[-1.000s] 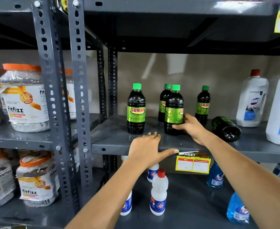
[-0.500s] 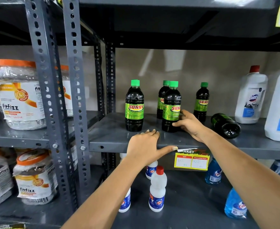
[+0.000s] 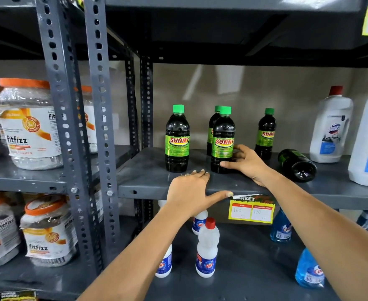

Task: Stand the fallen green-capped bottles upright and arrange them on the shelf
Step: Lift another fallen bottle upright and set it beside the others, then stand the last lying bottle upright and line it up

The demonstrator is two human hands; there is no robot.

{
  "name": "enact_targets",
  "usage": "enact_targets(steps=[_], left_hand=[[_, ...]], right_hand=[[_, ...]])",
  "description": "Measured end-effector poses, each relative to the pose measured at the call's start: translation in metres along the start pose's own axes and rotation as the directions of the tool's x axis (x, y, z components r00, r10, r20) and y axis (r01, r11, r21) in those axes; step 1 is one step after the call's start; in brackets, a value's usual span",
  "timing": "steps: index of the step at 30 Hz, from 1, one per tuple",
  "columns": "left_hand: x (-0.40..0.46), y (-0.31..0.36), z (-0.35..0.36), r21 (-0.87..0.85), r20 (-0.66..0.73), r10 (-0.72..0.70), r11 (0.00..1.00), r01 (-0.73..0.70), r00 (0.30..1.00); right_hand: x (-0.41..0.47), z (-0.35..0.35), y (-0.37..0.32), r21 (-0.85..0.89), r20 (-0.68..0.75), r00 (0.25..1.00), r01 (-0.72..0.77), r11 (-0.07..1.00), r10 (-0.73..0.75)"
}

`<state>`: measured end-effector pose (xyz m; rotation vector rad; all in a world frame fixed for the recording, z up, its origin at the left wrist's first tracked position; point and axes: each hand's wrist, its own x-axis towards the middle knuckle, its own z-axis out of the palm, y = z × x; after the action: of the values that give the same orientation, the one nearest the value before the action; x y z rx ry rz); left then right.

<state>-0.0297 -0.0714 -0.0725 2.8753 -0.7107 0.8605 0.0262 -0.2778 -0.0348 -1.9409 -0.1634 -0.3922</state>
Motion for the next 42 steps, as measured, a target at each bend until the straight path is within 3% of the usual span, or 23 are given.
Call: enact_targets(steps=[13,15,17,20,23,25,27,29,31,35,38,42], left_hand=[[0.002,0.007,-0.001,-0.008,0.036,0.032,0.999,-0.032,0.999],[0.002,0.010,-0.003,-0.041,0.034,0.057,0.998,-0.056,0.998],[0.005,0.022,-0.005,-0.106,0.030,0.076,0.992,-0.073,0.997],[0.014,0.054,-0.006,-0.162,0.082,0.137,0.979,-0.122,0.987],[0.030,0.093,-0.003,-0.157,0.135,0.186,0.974,-0.164,0.973],[0.039,0.110,-0.003,-0.153,0.171,0.179,0.976,-0.154,0.969],[0.048,0.125,-0.004,-0.110,0.201,0.152,0.985,-0.132,0.968],[0.053,0.131,-0.006,-0.036,0.232,0.134,0.991,-0.129,0.963],[0.054,0.131,-0.005,-0.031,0.246,0.127,0.992,-0.123,0.961],[0.054,0.135,-0.003,-0.073,0.272,0.123,0.992,-0.107,0.954],[0.056,0.139,-0.005,-0.095,0.292,0.120,0.991,-0.097,0.949],[0.059,0.132,-0.005,-0.153,0.314,0.137,0.984,-0.093,0.939]], right_hand=[[-0.003,-0.002,-0.005,0.053,0.028,1.000,0.000,0.999,-0.001],[-0.007,0.000,-0.012,0.104,-0.085,0.996,0.028,0.994,-0.020],[-0.012,-0.007,-0.016,0.121,-0.308,0.949,0.111,0.986,-0.069],[-0.017,-0.028,-0.017,-0.103,-0.534,0.811,0.218,0.970,-0.239],[-0.015,-0.063,-0.012,-0.513,-0.547,0.696,0.161,0.843,-0.465],[-0.013,-0.085,-0.010,-0.700,-0.494,0.709,0.019,0.714,-0.503],[-0.013,-0.109,-0.009,-0.765,-0.471,0.829,-0.214,0.607,-0.302],[-0.014,-0.127,-0.009,-0.745,-0.464,0.885,-0.401,0.534,0.017],[-0.015,-0.139,-0.009,-0.665,-0.410,0.879,-0.470,0.581,0.243],[-0.017,-0.157,-0.009,-0.428,-0.221,0.830,-0.555,0.714,0.512],[-0.014,-0.163,-0.001,-0.376,-0.162,0.828,-0.555,0.742,0.536],[-0.007,-0.160,0.018,-0.155,-0.267,0.868,-0.467,0.870,0.419]])
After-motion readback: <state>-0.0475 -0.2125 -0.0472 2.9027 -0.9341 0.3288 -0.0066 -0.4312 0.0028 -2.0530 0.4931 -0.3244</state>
